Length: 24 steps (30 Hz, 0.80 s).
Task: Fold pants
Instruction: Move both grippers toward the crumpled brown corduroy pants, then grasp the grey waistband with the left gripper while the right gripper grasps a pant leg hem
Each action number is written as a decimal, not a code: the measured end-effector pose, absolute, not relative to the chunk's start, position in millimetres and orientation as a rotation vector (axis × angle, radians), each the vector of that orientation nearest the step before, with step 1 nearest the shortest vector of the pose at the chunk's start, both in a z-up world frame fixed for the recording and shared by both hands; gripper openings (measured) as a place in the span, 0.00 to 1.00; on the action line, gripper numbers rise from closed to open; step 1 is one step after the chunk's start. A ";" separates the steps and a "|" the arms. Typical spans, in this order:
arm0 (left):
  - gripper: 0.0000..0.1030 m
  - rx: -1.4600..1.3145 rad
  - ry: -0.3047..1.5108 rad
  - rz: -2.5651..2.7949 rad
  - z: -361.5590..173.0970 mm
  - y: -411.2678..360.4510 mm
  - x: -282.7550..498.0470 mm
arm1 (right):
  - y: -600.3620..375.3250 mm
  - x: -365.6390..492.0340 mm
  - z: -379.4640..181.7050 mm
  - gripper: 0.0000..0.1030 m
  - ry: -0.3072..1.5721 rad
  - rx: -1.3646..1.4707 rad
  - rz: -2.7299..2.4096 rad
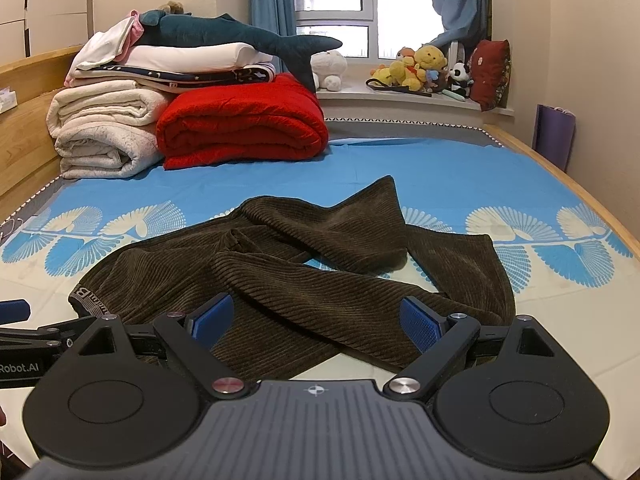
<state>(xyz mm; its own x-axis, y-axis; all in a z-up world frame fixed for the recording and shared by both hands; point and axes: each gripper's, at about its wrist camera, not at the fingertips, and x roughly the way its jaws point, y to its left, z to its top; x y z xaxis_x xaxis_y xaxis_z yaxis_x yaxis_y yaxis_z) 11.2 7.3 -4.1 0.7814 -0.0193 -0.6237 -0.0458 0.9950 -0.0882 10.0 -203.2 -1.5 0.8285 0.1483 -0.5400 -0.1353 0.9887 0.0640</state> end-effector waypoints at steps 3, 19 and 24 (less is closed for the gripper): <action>0.13 -0.127 0.729 -0.086 9.3 41.4 31.3 | -222.3 15.1 4.8 0.73 0.551 0.099 0.145; 0.20 -0.374 1.050 0.079 -89.8 174.1 126.4 | -418.6 144.5 -56.3 0.28 0.640 0.281 -0.168; 0.67 -0.408 1.095 0.117 -119.0 187.7 141.7 | -465.8 169.3 -124.1 0.46 0.792 0.446 -0.266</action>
